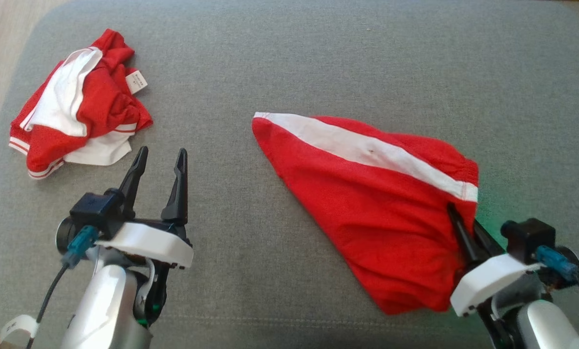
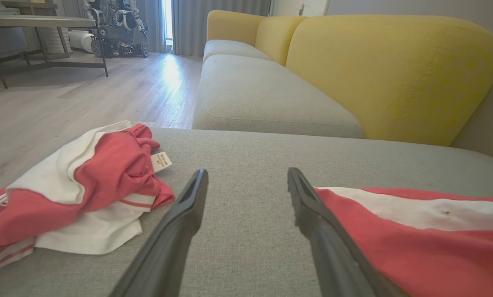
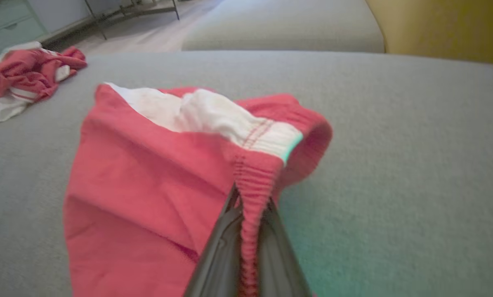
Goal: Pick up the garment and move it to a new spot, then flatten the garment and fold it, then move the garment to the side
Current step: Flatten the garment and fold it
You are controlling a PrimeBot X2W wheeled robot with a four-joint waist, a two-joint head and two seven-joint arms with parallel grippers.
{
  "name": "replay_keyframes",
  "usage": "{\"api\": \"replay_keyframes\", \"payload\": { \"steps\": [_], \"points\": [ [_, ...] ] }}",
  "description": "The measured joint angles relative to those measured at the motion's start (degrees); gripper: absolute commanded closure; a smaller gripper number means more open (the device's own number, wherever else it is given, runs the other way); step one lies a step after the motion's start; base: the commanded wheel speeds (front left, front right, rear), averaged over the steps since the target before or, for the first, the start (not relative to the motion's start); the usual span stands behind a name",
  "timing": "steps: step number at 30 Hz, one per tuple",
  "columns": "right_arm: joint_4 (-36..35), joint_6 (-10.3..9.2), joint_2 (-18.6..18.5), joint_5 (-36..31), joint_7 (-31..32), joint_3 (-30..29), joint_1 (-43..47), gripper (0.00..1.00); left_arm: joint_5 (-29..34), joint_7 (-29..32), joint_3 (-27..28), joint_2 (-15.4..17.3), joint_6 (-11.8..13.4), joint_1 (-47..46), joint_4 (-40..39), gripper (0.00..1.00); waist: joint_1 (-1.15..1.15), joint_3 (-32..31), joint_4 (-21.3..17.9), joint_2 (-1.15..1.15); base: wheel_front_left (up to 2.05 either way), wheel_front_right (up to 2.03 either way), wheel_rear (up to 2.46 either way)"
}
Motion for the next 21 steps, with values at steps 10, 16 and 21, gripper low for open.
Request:
{"api": "replay_keyframes", "payload": {
  "steps": [10,16,21],
  "points": [
    [12.7,0.00,1.8,-2.1,-1.8,-4.0,-6.3,1.00,0.1,0.0,0.0,-0.1,-0.5,0.0,0.1,0.00,0.00,0.2,-0.1,0.00,0.00,0.00,0.00],
    [14.2,0.00,3.4,-1.9,-3.7,-5.0,-6.5,0.00,0.5,0.0,0.1,-0.1,-0.5,0.0,0.2,0.00,0.00,-0.6,-0.1,0.00,0.00,0.00,0.00],
    [10.6,0.00,4.8,-1.8,-5.9,-7.8,-4.2,0.00,0.5,0.0,0.1,-0.1,-0.3,1.1,0.2,0.00,0.00,-1.7,-0.4,0.00,0.00,0.00,0.00]
  ]
}}
